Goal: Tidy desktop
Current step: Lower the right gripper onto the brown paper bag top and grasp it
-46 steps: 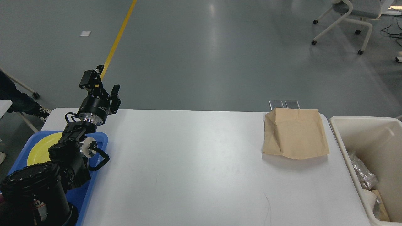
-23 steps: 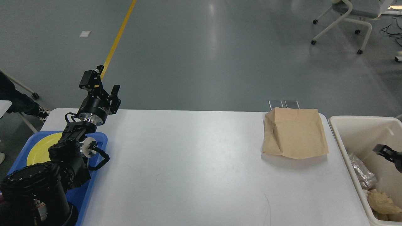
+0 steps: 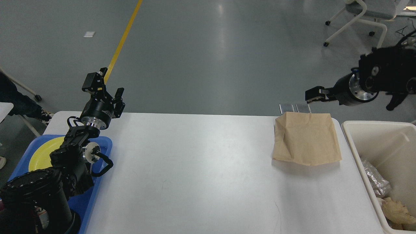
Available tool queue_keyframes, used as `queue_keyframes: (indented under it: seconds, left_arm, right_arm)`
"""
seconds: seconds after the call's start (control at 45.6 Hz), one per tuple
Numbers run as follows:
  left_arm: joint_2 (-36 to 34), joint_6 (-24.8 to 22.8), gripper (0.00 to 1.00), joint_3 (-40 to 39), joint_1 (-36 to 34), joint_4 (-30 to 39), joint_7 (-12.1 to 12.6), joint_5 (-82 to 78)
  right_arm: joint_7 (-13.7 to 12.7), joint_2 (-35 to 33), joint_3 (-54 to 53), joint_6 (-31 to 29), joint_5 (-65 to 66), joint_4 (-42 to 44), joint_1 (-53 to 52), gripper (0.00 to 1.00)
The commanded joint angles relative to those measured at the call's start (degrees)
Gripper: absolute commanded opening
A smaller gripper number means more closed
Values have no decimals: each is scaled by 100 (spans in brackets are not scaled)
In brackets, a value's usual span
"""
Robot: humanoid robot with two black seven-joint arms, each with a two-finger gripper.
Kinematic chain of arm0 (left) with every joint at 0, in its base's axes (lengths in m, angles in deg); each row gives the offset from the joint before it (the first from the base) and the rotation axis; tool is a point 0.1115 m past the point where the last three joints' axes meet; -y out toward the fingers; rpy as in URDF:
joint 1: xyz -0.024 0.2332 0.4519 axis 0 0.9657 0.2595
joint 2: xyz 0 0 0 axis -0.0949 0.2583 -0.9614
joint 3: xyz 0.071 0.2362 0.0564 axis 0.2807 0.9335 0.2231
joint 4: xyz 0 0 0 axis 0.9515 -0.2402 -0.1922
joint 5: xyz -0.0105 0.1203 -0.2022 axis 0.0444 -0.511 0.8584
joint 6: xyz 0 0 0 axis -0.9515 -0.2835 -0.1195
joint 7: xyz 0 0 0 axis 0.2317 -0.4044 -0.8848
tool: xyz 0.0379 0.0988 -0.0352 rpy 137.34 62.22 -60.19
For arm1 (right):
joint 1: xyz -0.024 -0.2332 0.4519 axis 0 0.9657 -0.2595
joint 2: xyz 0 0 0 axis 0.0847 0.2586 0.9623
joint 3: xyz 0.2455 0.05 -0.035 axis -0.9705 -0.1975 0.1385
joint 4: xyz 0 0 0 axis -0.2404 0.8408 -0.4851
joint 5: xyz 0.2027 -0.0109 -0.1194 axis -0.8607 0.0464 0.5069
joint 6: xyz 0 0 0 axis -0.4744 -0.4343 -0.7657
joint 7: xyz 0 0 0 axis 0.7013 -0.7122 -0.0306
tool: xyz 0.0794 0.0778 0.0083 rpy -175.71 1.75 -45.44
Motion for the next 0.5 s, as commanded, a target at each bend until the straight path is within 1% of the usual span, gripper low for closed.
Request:
queue_keyframes:
  seconds: [0.0,0.066,0.131,0.263,0.329,0.394,0.482]
  left_arm:
    - [0,0,96,0,0,0,0,0]
    - [0,0,96,0,0,0,0,0]
    - [0,0,96,0,0,0,0,0]
    - [0,0,96,0,0,0,0,0]
    - [0,0,96,0,0,0,0,0]
    - [0,0,96,0,0,0,0,0]
    - [0,0,96,0,0,0,0,0]
  right_arm:
    - [0,244,-7,-328,-20,-333,-505,100]
    - [-26,368,-7,-240,15,-280,-242,100]
    - [-44,464,2,-4,41,-96,311,100]
    - [-62,1035,19,875,33,405,1515,100]
    - [-53,1369,54,1306,-3,826,2086,100]
    - [-62,1615,90,1438,-38,1292,2509,100]
    - [-62,1774,98,1474,-55,1592,2791,100]
